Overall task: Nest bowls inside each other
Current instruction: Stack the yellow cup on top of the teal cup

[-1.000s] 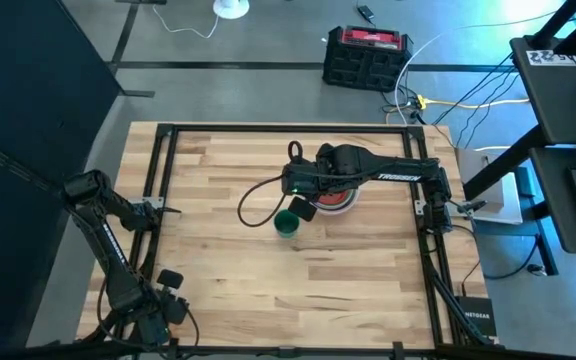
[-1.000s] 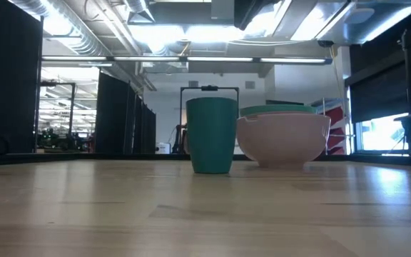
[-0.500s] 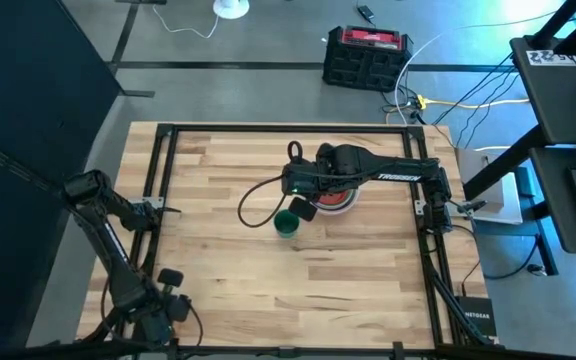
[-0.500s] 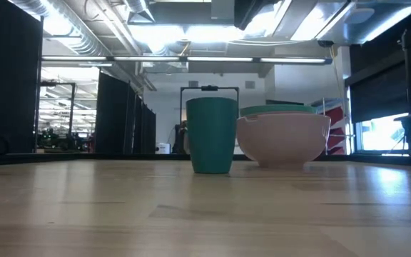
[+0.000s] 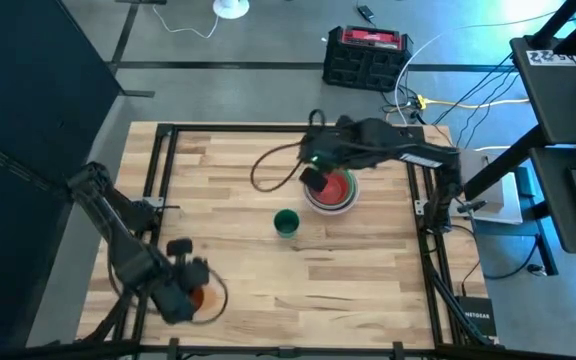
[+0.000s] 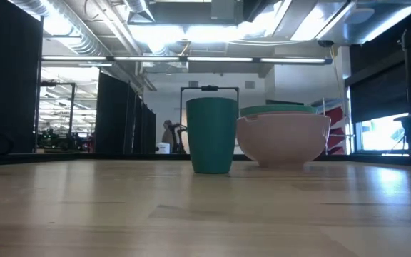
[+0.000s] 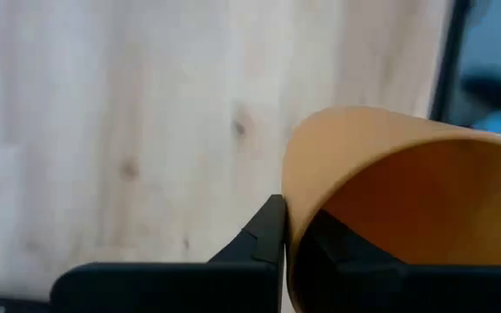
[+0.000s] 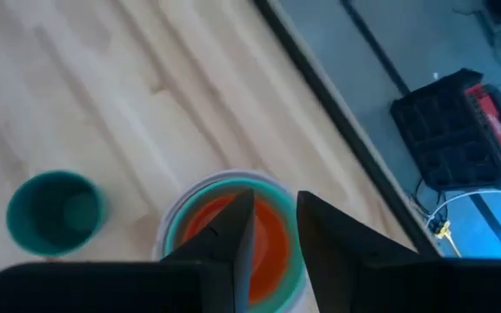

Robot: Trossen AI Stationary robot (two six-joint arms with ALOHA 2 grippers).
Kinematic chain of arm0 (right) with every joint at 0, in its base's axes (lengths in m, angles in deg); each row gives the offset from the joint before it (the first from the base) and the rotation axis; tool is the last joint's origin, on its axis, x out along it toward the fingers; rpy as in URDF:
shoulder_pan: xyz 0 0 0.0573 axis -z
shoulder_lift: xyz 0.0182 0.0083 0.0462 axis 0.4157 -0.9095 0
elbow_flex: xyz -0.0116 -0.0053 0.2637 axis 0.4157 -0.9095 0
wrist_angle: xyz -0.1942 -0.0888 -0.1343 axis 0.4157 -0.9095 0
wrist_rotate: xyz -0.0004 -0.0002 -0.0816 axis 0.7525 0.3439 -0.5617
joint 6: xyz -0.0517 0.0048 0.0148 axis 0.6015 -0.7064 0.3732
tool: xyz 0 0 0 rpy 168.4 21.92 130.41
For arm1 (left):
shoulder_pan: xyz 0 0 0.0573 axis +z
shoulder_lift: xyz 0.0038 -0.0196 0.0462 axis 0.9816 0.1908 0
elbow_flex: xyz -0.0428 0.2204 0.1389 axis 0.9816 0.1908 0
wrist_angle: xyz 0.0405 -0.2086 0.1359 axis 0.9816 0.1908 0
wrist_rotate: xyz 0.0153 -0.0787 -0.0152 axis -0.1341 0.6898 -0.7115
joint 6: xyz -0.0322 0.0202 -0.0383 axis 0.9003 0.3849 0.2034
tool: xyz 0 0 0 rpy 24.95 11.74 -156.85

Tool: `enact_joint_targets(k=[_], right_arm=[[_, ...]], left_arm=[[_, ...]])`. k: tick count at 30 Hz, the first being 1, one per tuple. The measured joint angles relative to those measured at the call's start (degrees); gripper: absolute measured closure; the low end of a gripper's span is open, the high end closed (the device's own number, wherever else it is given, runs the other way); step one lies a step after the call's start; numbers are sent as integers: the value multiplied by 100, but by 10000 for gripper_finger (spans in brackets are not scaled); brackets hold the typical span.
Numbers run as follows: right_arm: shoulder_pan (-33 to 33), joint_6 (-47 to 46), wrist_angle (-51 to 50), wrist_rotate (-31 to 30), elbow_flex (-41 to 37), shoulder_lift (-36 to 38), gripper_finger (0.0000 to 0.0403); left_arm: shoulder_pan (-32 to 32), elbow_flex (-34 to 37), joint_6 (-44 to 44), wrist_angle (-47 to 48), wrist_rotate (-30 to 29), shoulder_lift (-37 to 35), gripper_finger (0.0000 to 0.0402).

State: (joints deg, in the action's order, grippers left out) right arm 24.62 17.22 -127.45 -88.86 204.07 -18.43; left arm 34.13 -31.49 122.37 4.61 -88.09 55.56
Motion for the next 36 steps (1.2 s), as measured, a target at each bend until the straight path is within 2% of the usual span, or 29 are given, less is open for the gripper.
enact_joint_targets(k=[8, 12, 20, 36], right_arm=[[298, 27, -2, -181, 3, 640, 329], [295, -9, 0, -180, 3, 898, 329], [293, -148, 0, -27, 3, 1170, 329], [293, -18, 0, 70, -1, 1183, 329]], left_arm=[[1002, -1060, 335, 564, -1203, -375, 402], [1763, -1101, -128, -89, -1198, -563, 402], [3236, -1100, -1095, -814, -265, -528, 401], [5207, -1100, -247, -1837, 1999, -244, 401]])
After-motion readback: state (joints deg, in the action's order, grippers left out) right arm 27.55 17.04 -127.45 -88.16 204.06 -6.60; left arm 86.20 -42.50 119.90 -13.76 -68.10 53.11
